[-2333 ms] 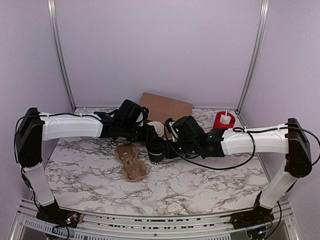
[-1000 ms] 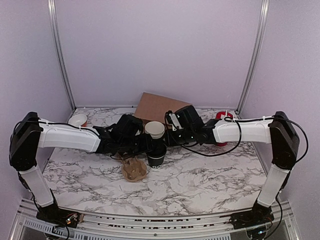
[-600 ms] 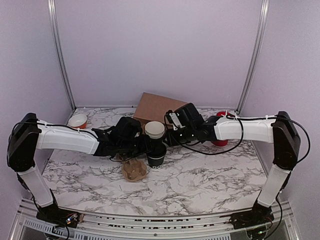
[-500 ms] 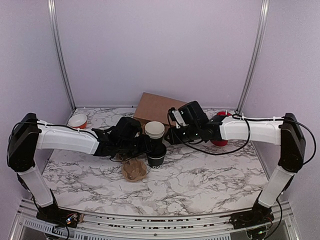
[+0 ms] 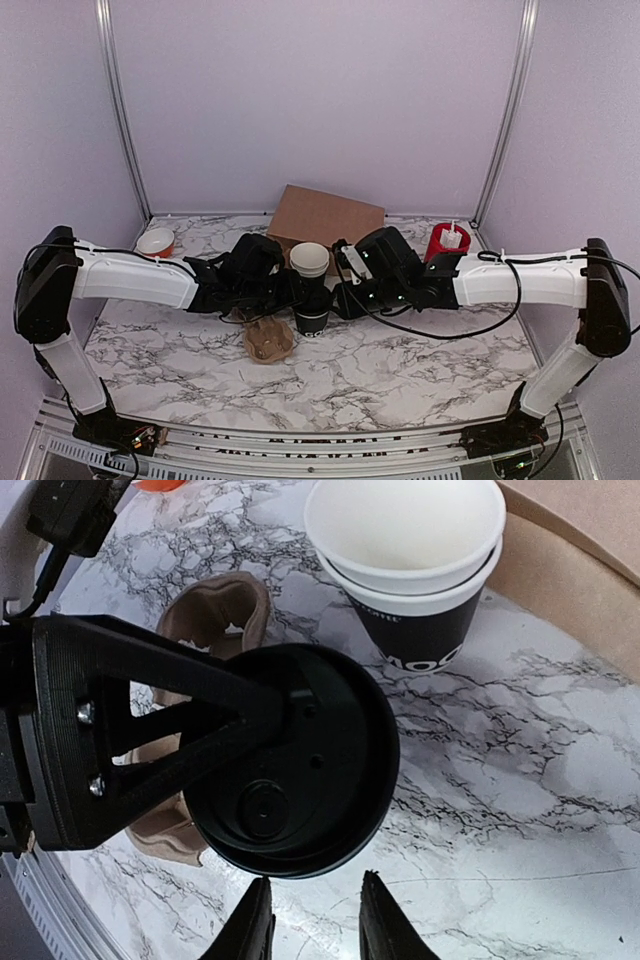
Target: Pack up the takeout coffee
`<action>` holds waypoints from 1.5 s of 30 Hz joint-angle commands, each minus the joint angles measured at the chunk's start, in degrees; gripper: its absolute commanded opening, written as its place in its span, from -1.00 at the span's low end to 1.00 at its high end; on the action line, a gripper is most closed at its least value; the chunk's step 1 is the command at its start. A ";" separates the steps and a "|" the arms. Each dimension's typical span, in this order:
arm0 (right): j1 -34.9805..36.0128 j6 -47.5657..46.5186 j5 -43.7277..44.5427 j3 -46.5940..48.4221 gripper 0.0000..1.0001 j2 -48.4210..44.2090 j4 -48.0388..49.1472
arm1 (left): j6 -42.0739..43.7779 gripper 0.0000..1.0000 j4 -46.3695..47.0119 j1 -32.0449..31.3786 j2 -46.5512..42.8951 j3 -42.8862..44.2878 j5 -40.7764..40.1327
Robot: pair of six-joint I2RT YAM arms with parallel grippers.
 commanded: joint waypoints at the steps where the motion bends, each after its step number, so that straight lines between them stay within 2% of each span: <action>1: 0.18 1.23 1.49 0.58 -0.42 0.36 0.46 | 0.30 0.06 -1.70 -0.31 0.34 -1.33 -0.54; 14: 0.10 1.18 1.77 1.51 -0.43 3.19 1.69 | 0.60 0.06 -1.96 -0.31 0.60 -1.07 -0.21; 45: -0.39 1.23 1.59 1.53 -0.41 1.95 3.28 | 0.67 0.06 -1.70 -0.63 1.12 -0.90 0.03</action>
